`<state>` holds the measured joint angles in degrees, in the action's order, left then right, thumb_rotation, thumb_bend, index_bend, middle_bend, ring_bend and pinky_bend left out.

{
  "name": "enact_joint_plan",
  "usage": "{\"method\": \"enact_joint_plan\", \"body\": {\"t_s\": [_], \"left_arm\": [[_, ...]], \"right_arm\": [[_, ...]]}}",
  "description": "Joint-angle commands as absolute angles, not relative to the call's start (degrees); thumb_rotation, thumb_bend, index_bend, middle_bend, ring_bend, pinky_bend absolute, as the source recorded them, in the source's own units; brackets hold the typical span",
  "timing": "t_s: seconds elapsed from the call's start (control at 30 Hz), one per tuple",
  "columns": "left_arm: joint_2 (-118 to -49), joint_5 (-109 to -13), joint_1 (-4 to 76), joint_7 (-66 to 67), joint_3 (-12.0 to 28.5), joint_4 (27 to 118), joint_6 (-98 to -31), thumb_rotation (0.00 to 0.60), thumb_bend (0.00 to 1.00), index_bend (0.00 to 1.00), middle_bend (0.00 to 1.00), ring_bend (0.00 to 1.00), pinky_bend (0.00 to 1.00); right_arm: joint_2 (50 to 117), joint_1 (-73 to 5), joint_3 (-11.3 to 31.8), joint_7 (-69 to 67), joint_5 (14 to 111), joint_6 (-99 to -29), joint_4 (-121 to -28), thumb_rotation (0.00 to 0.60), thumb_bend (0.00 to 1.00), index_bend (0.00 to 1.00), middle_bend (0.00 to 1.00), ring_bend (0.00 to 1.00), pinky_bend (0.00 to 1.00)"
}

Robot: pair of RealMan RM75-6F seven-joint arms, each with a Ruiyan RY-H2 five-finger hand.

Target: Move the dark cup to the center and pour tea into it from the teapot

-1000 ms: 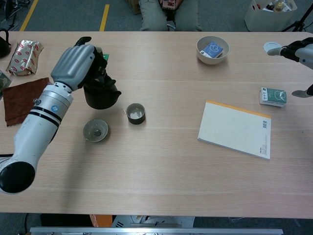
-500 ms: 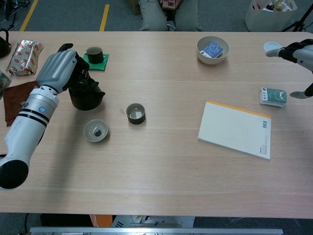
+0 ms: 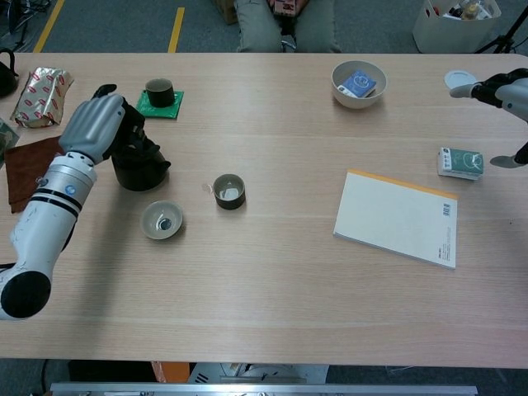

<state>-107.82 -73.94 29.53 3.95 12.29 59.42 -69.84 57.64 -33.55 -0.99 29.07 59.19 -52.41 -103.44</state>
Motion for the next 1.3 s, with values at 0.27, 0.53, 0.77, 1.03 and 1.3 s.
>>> {"method": "enact_joint_plan", "body": {"t_s": [0.27, 0.53, 0.77, 1.03, 1.3], "left_arm": [[-108.12, -73.53, 28.93, 3.8, 11.97, 58.93, -69.6, 0.6, 0.22, 0.83, 0.88, 0.68, 0.06], [-107.7, -72.07, 28.29, 4.06, 12.15, 60.01, -68.48, 0.6, 0.22, 0.78, 0.84, 0.63, 0.06], [-106.94, -70.91, 28.11, 5.43, 12.7, 61.76, -67.97, 0.6, 0.22, 0.71, 0.77, 0.57, 0.06], [-104.85, -68.38, 27.85, 7.91, 13.45, 66.44, -66.39, 0.523, 0.22, 0.63, 0.68, 0.48, 0.06], [-102.31, -65.69, 27.77, 10.02, 13.99, 71.26, -64.67, 0.431, 0.22, 0.55, 0.62, 0.44, 0.06]], "right_arm": [[57.66, -33.67, -1.08, 28.98, 59.02, -52.39, -103.48, 0.6, 0.2, 0.0, 0.11, 0.0, 0.0], [57.59, -33.78, -1.12, 29.03, 58.7, -52.43, -103.47, 0.6, 0.2, 0.0, 0.11, 0.0, 0.0], [57.57, -33.82, -1.16, 28.9, 58.59, -52.44, -103.43, 0.6, 0.2, 0.0, 0.11, 0.0, 0.0], [57.74, -33.85, -1.08, 28.34, 58.63, -52.33, -103.03, 0.6, 0.2, 0.0, 0.11, 0.0, 0.0], [57.9, -33.96, -0.97, 27.83, 58.74, -52.1, -102.61, 0.6, 0.2, 0.0, 0.11, 0.0, 0.0]]}}
